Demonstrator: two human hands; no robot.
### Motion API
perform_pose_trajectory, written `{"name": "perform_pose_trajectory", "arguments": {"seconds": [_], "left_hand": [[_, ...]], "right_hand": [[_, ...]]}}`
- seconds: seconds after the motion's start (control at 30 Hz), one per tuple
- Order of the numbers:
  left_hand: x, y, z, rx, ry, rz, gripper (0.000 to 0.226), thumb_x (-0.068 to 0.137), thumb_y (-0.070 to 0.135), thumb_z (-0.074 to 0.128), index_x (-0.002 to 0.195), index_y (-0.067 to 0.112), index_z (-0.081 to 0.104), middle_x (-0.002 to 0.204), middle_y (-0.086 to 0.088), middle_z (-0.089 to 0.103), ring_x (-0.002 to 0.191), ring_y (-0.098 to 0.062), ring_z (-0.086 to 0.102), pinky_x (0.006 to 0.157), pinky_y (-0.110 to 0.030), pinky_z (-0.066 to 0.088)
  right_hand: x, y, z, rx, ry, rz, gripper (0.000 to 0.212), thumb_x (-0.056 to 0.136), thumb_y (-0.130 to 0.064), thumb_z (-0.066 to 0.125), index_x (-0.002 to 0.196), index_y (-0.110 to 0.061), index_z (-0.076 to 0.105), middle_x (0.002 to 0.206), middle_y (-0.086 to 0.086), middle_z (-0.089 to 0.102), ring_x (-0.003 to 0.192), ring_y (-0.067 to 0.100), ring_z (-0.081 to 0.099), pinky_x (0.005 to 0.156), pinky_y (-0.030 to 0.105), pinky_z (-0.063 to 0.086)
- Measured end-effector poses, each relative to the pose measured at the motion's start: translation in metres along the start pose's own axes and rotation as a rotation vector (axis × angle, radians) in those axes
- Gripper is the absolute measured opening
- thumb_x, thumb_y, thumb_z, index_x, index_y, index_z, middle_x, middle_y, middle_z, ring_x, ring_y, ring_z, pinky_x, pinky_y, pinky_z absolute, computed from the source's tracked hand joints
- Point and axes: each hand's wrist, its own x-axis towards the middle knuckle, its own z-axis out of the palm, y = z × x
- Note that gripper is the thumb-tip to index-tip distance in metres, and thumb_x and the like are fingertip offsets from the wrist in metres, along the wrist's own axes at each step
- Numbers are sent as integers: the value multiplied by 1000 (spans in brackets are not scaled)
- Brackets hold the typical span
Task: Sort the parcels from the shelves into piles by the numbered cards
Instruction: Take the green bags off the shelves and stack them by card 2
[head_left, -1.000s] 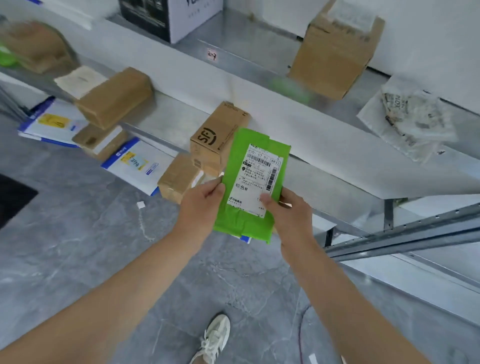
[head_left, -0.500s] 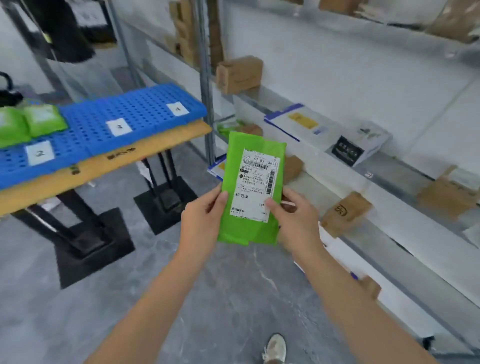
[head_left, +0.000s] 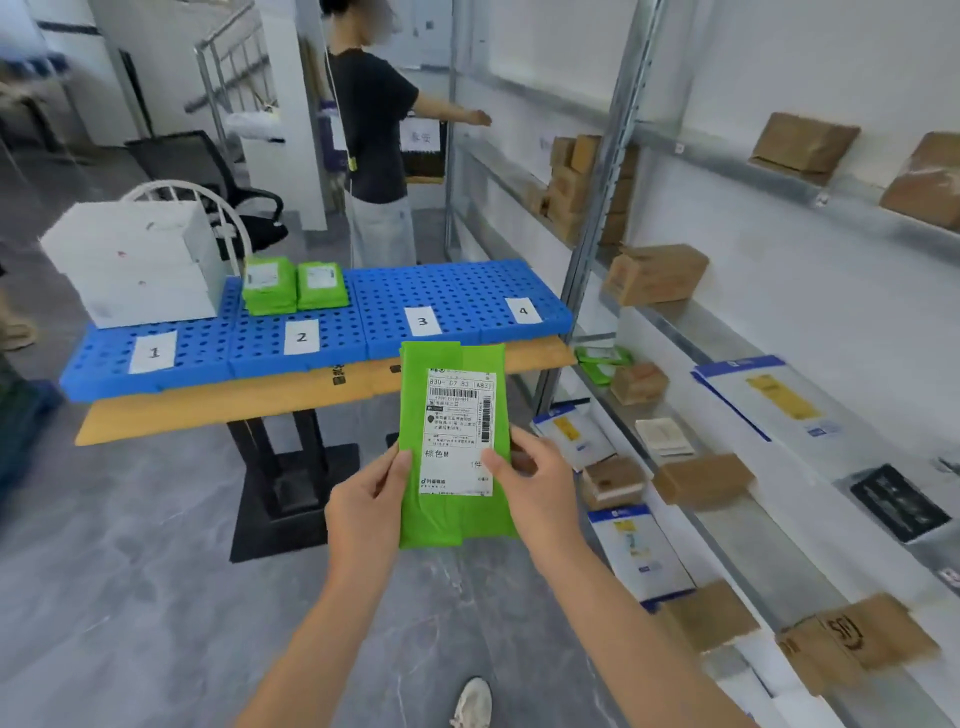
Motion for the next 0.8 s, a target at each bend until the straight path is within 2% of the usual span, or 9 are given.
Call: {"name": "perform_pose_trajectory", "arguments": {"seconds": [0.1,0.17,0.27,0.33,0.43,0.5,0.57,0.7,0.8], "left_hand": [[44,6,8,21,47,2,26,95,26,58,118,22,68,99,17,71,75,22,59,61,1,43],[76,10,16,53,72,6,23,95,27,58,114,29,70,85,23,71,71,15,60,61,-3,45],[124,17,25,70,117,-6,18,95,29,58,99,42,69,71,26,70,69,3,59,66,-12,47],[157,21,30,80,151,4,17,94,33,58,102,36,72,76,22,72,74,0,61,70,-16,48],[210,28,38,95,192,11,29,93,34,59,117,21,69,97,20,71,87,11,60,78,-9,45],[245,31,43,89,218,9,35,92,34,61,121,16,66,113,13,69,101,5,59,93,-17,46],[273,32,46,79,235,24,37,91,34,62,122,16,66,118,9,68,110,-1,59,100,-25,46],[315,33,45,86,274,17,35,92,30,61,122,13,65,114,13,66,104,4,56,87,-9,41],[352,29,36,70,293,-4,33,93,29,60,122,13,65,109,17,64,101,5,57,83,-5,41]], "right_hand": [[46,-1,18,39,-32,-27,30,87,-22,70,115,-32,66,109,-3,58,90,-6,57,70,0,42],[83,-1,29,55,-56,-48,29,88,-22,69,113,-36,64,106,-3,56,91,-4,57,76,4,43],[139,-4,47,66,-102,-71,30,87,-24,69,111,-42,62,106,-7,55,98,4,57,87,19,46],[175,-7,59,60,-128,-70,30,87,-26,70,114,-37,64,110,-8,56,100,5,58,83,14,44],[228,-14,77,77,-140,-97,30,86,-27,71,116,-29,66,111,-9,57,98,0,57,80,11,47],[261,-19,89,66,-156,-119,31,86,-28,71,117,-28,66,112,-9,58,99,-1,56,87,16,47],[290,-23,101,61,-185,-135,28,88,-26,69,115,-30,64,108,-9,56,96,-7,53,80,3,42],[331,-25,128,56,-226,-132,25,90,-25,66,115,-29,65,105,-8,53,89,-15,51,72,-1,39],[365,-24,159,37,-254,-126,23,92,-26,63,114,-26,67,103,-7,55,92,-5,56,76,7,42]]}}
